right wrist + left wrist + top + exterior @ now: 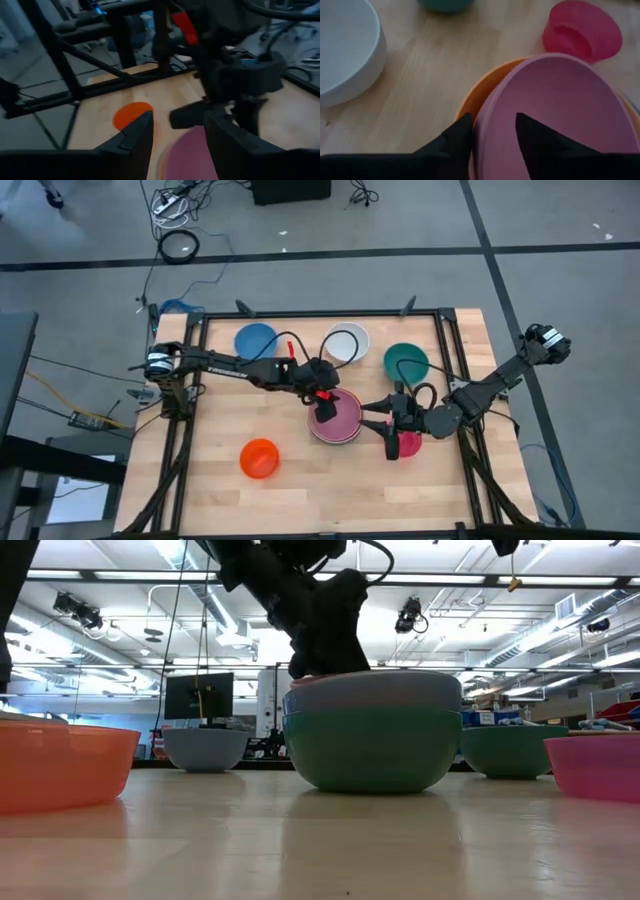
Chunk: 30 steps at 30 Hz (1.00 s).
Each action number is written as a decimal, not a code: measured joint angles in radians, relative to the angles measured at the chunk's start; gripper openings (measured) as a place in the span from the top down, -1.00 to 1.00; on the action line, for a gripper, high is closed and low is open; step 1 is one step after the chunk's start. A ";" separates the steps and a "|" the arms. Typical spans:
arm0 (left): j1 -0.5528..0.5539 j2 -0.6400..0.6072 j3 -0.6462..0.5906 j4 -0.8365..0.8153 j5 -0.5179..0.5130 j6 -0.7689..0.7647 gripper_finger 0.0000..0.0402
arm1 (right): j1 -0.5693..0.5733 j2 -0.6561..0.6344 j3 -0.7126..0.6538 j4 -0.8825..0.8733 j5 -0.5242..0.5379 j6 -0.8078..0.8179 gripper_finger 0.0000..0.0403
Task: Nest bowls inside each other
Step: Stack the pink bowl on top of the light orange bowl, then stack the dark green bowl on top of the pink bowl
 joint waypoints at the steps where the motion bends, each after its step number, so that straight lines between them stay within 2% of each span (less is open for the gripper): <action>1: 0.000 0.000 0.000 0.005 0.004 0.000 0.17 | -0.001 0.000 0.000 -0.012 0.017 0.002 0.17; 12: -0.002 -0.005 0.141 -0.115 0.032 0.048 0.08 | -0.059 -0.002 0.000 -0.106 0.160 0.041 0.17; 22: -0.036 -0.005 0.266 -0.405 -0.030 0.098 0.08 | -0.118 -0.096 0.000 -0.275 0.262 0.106 0.18; 27: -0.062 -0.024 0.279 -0.482 -0.076 0.092 0.08 | -0.164 -0.173 0.000 -0.513 0.272 0.242 0.18; 30: -0.078 -0.070 0.279 -0.497 -0.116 0.082 0.08 | -0.209 -0.200 0.000 -0.694 0.221 0.377 0.18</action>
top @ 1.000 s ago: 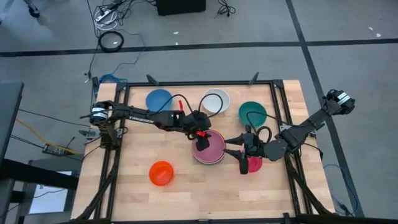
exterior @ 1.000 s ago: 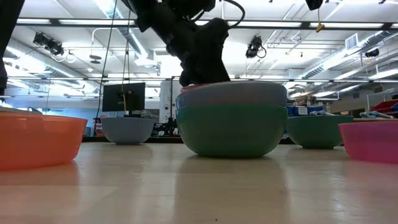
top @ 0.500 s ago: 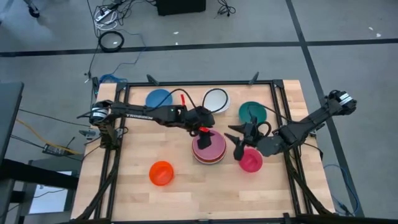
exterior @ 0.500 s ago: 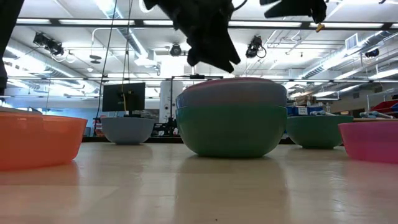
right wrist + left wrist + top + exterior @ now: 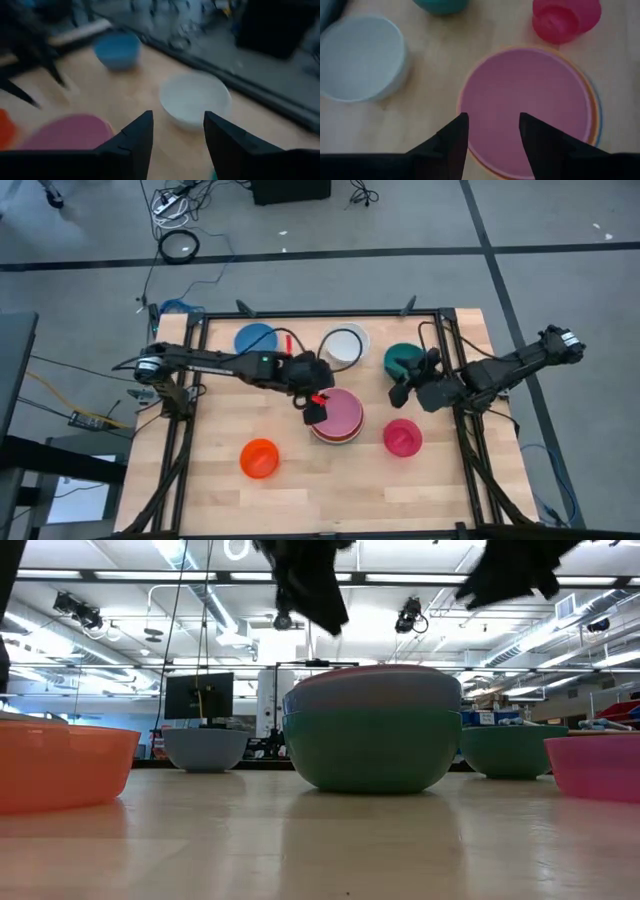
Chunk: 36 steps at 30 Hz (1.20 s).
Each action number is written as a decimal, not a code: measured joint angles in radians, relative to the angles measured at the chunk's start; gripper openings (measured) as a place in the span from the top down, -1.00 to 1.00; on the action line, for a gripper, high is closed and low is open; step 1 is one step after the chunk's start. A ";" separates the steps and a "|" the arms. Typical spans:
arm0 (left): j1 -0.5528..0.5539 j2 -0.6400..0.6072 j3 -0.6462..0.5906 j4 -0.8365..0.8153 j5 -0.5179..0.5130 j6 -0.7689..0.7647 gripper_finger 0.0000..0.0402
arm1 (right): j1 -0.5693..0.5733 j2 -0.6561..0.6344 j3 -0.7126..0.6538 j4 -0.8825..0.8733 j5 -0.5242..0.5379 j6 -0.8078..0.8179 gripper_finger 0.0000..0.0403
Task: Nest bowls inside each other
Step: Stack the dark green bowl on top of the pink bowl
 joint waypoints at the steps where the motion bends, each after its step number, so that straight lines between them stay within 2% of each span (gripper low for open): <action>1: -0.006 -0.020 0.000 -0.012 -0.020 -0.003 0.08 | -0.016 -0.003 0.000 -0.059 -0.028 0.041 0.18; 5: -0.034 -0.113 0.000 -0.079 -0.106 -0.039 0.08 | -0.083 0.003 0.000 -0.254 -0.145 0.174 0.18; 10: -0.097 -0.268 0.000 -0.207 -0.238 -0.146 0.08 | -0.166 0.027 0.000 -0.389 -0.308 0.249 0.18; 15: -0.189 -0.405 0.000 -0.283 -0.401 -0.266 0.08 | -0.264 0.037 0.000 -0.408 -0.478 0.241 0.18; 21: -0.280 -0.477 0.000 -0.264 -0.504 -0.292 0.08 | -0.379 0.054 0.000 -0.345 -0.668 0.196 0.18; 30: -0.312 -0.477 -0.001 -0.266 -0.521 -0.293 0.08 | -0.481 0.115 0.000 -0.249 -0.760 0.072 0.19; 36: -0.311 -0.477 -0.001 -0.273 -0.525 -0.293 0.08 | -0.503 0.205 0.000 -0.250 -0.758 0.013 0.19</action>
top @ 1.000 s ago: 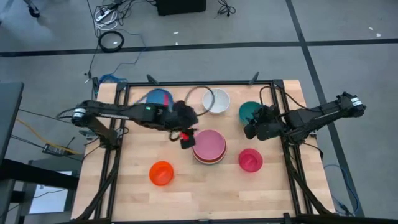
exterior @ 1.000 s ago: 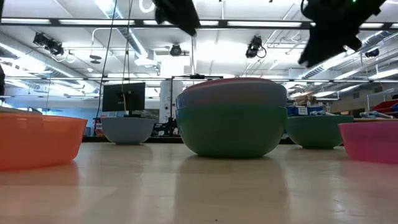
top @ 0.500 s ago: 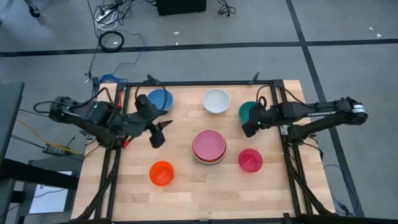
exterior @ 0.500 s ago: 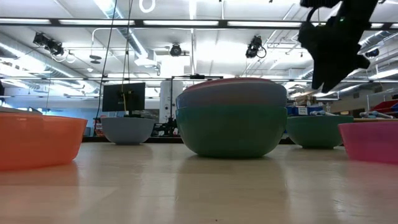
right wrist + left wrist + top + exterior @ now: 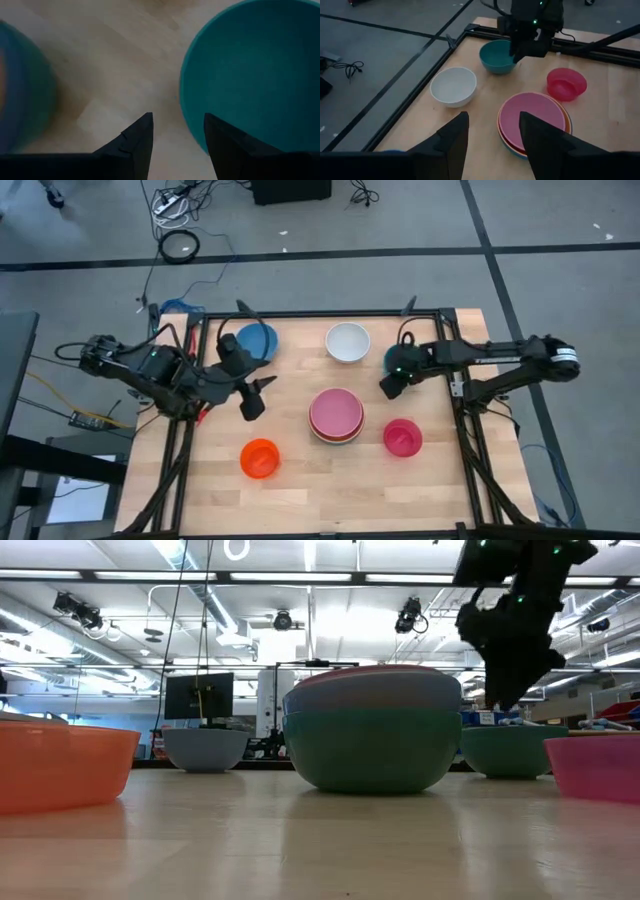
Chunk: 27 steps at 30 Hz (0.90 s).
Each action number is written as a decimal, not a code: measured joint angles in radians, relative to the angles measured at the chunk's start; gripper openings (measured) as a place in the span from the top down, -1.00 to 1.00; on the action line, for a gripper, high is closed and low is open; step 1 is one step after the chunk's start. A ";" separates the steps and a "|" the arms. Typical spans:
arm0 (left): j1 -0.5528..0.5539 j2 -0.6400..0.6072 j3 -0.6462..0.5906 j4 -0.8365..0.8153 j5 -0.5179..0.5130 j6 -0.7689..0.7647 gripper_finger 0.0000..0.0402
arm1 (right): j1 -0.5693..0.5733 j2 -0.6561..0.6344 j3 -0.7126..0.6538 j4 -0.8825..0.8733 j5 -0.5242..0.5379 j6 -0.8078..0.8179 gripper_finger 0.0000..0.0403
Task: Nest bowls inside each other
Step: Stack the dark green bowl on top of the pink bowl
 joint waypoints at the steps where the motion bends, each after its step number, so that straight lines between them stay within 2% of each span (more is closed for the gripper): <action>1: 0.000 0.000 0.000 -0.004 0.000 -0.001 0.08 | -0.003 0.016 0.000 0.000 0.004 -0.006 0.20; 9: 0.000 0.000 0.000 -0.016 0.000 -0.006 0.08 | -0.035 0.132 0.000 -0.001 0.059 -0.041 0.20; 17: 0.000 0.000 0.000 -0.020 -0.001 -0.003 0.08 | -0.061 0.224 0.000 0.006 0.057 -0.084 0.28; 21: 0.000 0.000 0.000 -0.020 -0.001 -0.002 0.08 | -0.061 0.233 0.000 0.035 0.052 -0.104 0.46; 25: 0.000 0.000 0.000 -0.020 -0.002 -0.002 0.08 | -0.061 0.230 0.000 0.049 0.034 -0.145 0.88; 27: 0.000 0.000 0.000 -0.020 -0.002 -0.002 0.08 | -0.061 0.230 0.000 0.055 0.028 -0.159 0.95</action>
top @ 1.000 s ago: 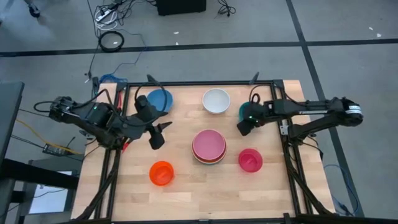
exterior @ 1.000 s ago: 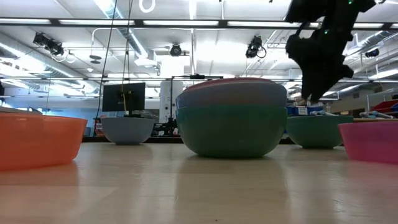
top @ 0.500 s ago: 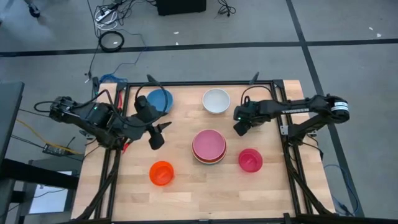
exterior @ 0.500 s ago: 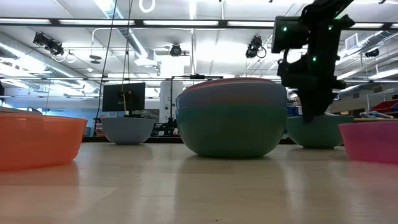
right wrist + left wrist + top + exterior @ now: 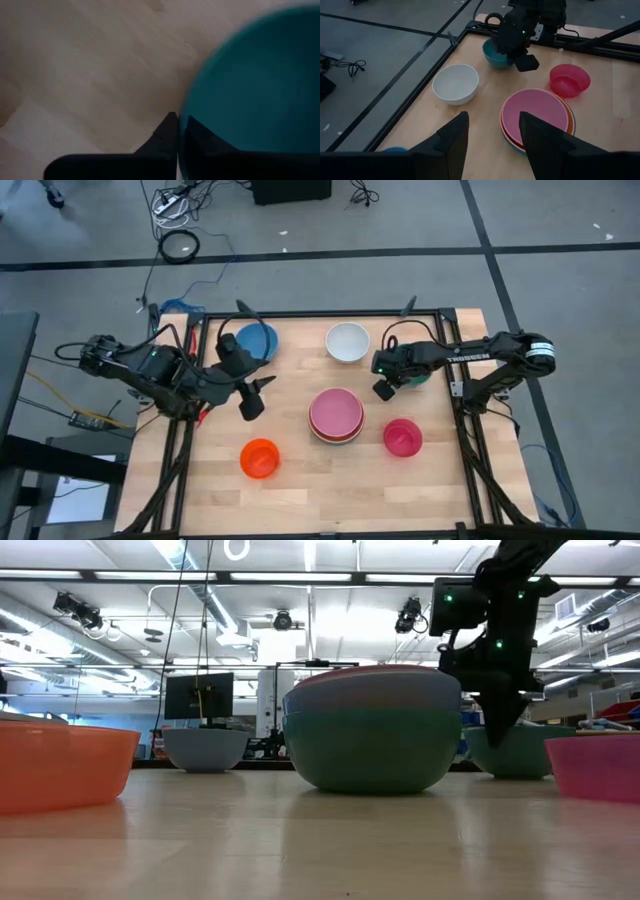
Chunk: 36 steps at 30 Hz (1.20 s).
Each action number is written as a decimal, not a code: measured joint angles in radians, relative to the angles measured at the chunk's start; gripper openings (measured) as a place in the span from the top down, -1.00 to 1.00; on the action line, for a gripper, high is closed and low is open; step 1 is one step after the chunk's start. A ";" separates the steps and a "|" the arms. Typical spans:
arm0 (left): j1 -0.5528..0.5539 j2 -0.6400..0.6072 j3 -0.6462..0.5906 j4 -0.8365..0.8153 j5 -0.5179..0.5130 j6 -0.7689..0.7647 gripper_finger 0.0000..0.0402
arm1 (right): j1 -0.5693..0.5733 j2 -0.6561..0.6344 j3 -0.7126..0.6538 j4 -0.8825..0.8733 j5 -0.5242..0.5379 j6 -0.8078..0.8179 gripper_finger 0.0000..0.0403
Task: Nest bowls inside each other
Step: Stack the dark green bowl on top of the pink bowl
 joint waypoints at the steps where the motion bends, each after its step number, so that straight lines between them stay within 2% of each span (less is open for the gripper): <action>1: 0.000 0.000 0.000 0.000 0.000 0.000 0.08 | 0.000 0.000 0.000 -0.002 -0.001 0.004 0.96; 7: 0.000 0.000 0.000 0.000 0.000 0.000 0.08 | 0.006 -0.007 0.000 -0.001 0.001 -0.009 0.99; 12: 0.000 0.000 0.000 -0.021 -0.008 -0.002 0.08 | 0.043 -0.077 0.000 0.013 0.003 -0.010 0.99; 17: 0.000 0.000 0.000 -0.109 -0.041 -0.059 0.08 | 0.136 -0.217 0.003 0.118 0.002 0.004 1.00; 23: 0.000 0.000 0.000 -0.169 -0.062 -0.118 0.08 | 0.298 -0.309 0.094 0.316 0.000 -0.020 1.00; 29: 0.000 0.000 0.000 -0.180 -0.076 -0.128 0.08 | 0.425 -0.256 0.228 0.481 -0.009 -0.103 1.00; 36: 0.000 0.001 0.000 -0.225 -0.081 -0.154 0.08 | 0.468 -0.070 0.384 0.406 -0.026 -0.145 1.00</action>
